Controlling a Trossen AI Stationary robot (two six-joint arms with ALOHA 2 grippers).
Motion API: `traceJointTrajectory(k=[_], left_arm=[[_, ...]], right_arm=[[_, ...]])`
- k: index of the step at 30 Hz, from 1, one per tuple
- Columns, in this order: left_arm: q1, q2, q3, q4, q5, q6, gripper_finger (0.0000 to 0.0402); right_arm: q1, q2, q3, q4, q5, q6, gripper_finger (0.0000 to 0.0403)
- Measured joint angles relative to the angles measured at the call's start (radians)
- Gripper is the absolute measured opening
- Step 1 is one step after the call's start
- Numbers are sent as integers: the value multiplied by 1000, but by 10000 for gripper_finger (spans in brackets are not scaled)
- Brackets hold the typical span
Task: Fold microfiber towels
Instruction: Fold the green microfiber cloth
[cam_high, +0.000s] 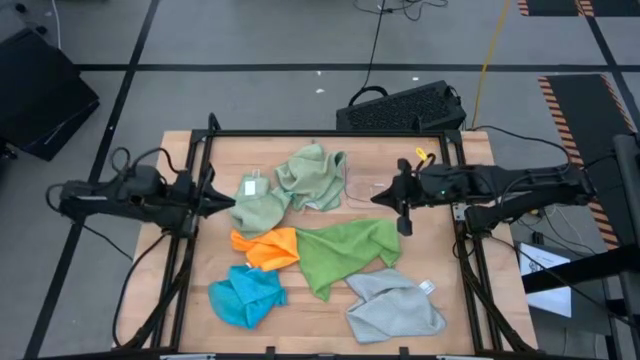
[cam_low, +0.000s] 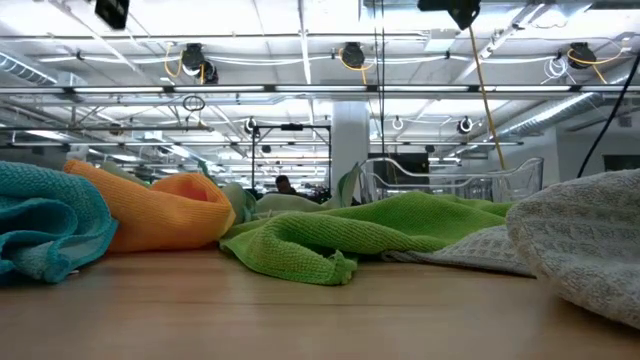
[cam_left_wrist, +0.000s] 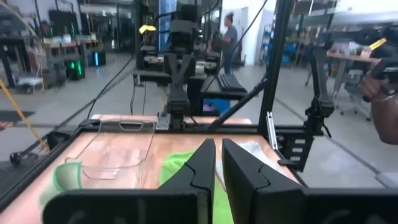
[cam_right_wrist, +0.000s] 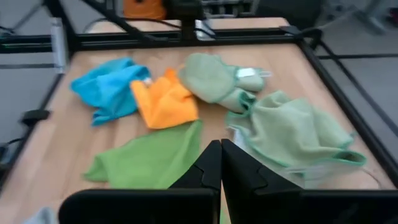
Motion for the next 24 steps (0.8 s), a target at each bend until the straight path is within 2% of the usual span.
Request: traceJointTrajectory(k=[5,9,16,21,24], left_arm=[[-14,169,226,-182,-2,0,31],[-33,286,334,-279,-2,-4,31],[-105,454,356,-300,-5,10,31],[-163,573,343,-299,-104,-20,31],[-203,646,339,-299,-127,-42,31]], right_arm=[[44,30,0,1,53,33,0],[71,65,0,9,101,45,0],[126,146,-1,6,121,127,0],[206,189,-35,0,121,228,1],[254,217,-65,3,137,306,11]])
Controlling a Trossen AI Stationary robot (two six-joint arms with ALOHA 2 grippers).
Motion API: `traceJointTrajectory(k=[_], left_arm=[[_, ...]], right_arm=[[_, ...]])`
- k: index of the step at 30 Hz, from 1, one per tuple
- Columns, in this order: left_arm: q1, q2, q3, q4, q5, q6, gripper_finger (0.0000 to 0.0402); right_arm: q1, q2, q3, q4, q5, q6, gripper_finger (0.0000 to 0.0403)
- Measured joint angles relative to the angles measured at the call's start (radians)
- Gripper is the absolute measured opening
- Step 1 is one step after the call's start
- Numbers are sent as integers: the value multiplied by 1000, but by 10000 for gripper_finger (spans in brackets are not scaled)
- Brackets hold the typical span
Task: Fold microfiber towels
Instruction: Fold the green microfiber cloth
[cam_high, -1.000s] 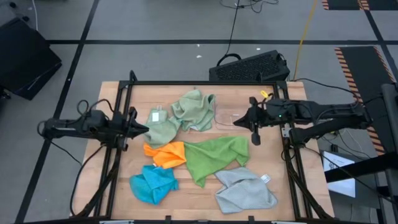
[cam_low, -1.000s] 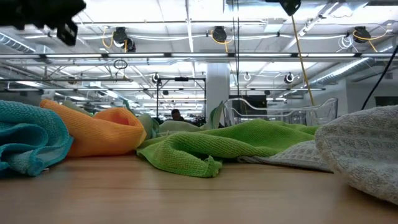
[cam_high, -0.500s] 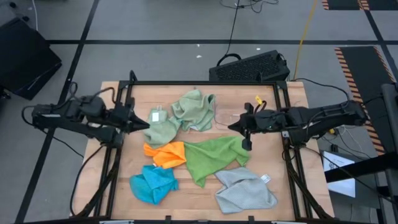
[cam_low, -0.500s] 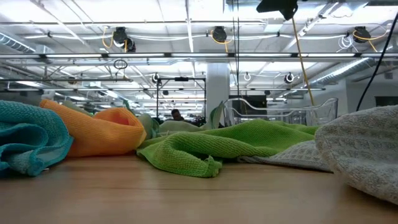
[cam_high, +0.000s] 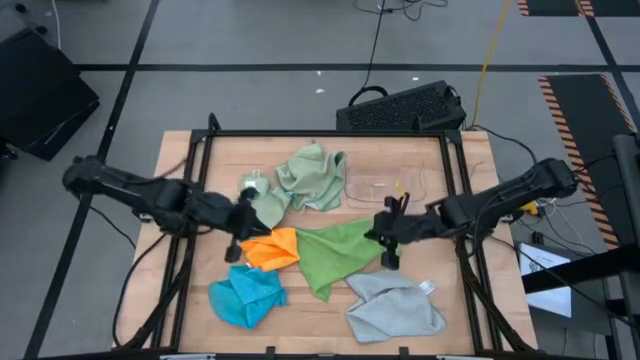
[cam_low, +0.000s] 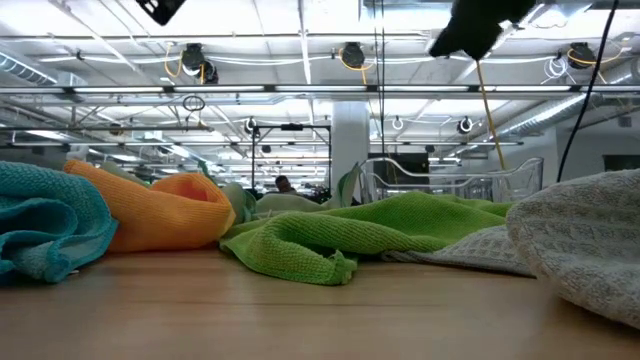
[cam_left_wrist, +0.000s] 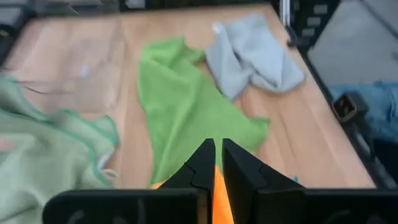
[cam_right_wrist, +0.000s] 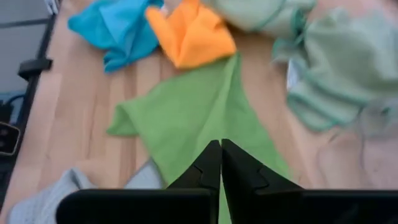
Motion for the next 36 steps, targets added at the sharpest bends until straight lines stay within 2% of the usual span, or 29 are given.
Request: traceJointTrajectory(k=[8,15,21,27,30,36], left_arm=[[-93,183,0,54,-88,-71,31],[-121,326,0,204,-95,-106,38],[-141,444,0,368,-95,-105,90],[-146,556,-1,538,-94,-107,138],[-146,604,-1,615,-95,-116,148],[-141,672,-1,735,-108,-117,150]], right_arm=[[105,94,-67,1,58,155,79],[191,131,-122,-4,58,262,123],[254,130,-187,-7,3,335,129],[273,130,-296,7,6,370,124],[269,130,-364,98,12,356,124],[263,130,-487,317,113,240,120]])
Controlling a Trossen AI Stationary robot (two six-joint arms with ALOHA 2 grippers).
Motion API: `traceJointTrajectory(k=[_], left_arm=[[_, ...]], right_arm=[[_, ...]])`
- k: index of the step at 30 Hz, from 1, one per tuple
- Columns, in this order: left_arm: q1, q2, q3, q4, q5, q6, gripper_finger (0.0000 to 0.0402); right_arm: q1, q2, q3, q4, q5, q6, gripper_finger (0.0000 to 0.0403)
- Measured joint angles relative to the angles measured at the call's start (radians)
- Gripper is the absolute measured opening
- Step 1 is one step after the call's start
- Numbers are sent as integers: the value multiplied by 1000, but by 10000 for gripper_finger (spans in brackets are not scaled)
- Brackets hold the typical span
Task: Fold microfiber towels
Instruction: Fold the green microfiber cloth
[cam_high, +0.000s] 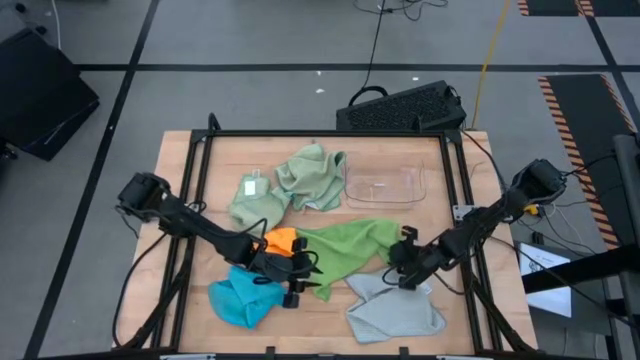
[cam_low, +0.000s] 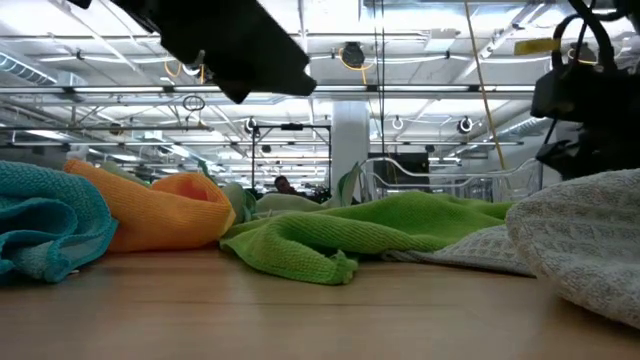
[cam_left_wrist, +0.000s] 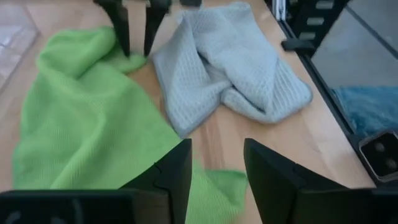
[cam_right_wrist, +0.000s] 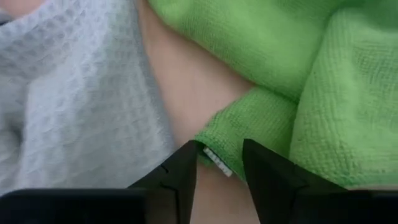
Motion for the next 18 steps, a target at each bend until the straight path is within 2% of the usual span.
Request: traceJointTrajectory(k=[3,7,8,13,18], left_arm=[[2,8,0,22,-23,12,150],[3,7,0,68,-59,44,150],[3,7,0,87,-66,61,150],[3,7,0,186,-85,146,150],[3,7,0,251,-150,217,150]], right_arm=[[-15,0,-52,108,-10,-59,92],[-45,-1,-93,226,-76,-96,19],[-47,-1,-95,246,-88,-100,11],[-48,0,-68,374,-110,-134,4],[-59,0,-8,504,-73,-182,3]])
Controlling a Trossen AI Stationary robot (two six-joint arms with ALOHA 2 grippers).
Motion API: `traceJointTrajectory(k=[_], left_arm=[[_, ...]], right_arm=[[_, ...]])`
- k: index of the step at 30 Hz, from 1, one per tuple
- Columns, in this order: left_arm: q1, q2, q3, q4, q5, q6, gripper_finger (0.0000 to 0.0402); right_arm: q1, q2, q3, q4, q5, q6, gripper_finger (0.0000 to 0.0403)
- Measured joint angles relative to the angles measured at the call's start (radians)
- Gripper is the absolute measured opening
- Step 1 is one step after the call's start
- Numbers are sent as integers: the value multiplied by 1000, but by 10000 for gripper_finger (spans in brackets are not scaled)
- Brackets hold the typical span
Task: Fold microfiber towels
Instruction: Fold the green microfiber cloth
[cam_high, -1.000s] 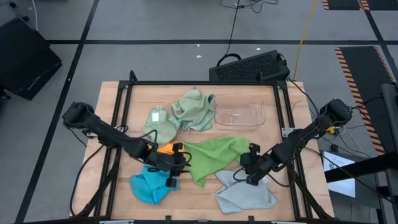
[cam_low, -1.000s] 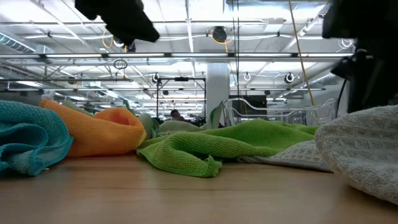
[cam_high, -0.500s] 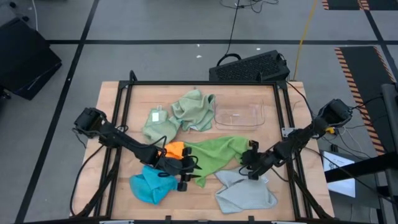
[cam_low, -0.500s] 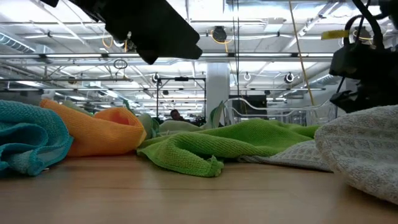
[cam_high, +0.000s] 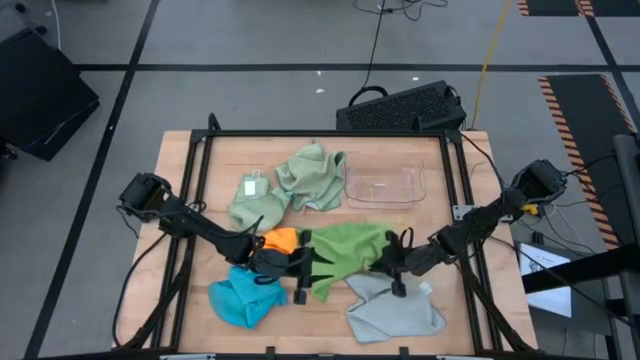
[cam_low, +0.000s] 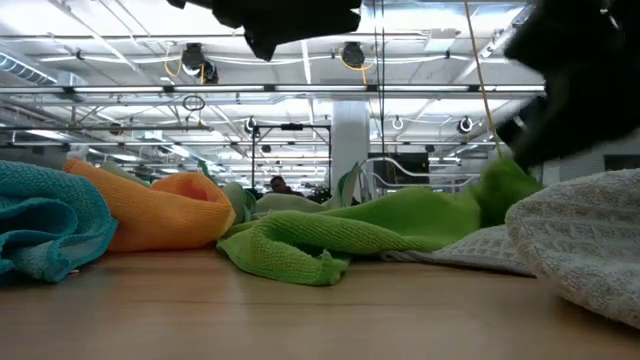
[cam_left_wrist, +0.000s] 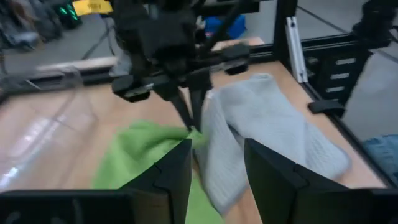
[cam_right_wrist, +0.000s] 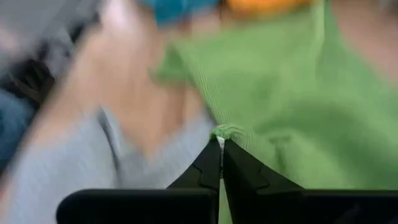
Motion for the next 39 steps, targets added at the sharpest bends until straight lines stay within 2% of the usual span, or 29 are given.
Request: traceJointTrajectory(k=[5,13,17,20,22,26,29,33,39], left_arm=[[0,0,0,13,-62,36,150],[5,22,1,50,-88,52,150],[21,75,1,192,-108,106,150],[31,120,1,268,-201,136,150],[39,133,1,275,-245,154,150],[63,141,1,274,-258,141,148],[71,138,1,274,-249,144,121],[56,116,1,269,-249,219,23],[39,17,1,208,-243,253,6]], right_arm=[[-34,0,51,163,70,-79,2],[-93,0,85,316,71,-179,2],[-108,0,85,340,71,-183,2],[-117,0,85,340,71,-171,2],[-119,0,85,341,73,-157,2],[-125,0,85,340,73,-147,2],[-125,0,85,340,72,-150,6],[-121,-11,85,292,68,-150,26],[-110,-62,84,135,72,-110,84]])
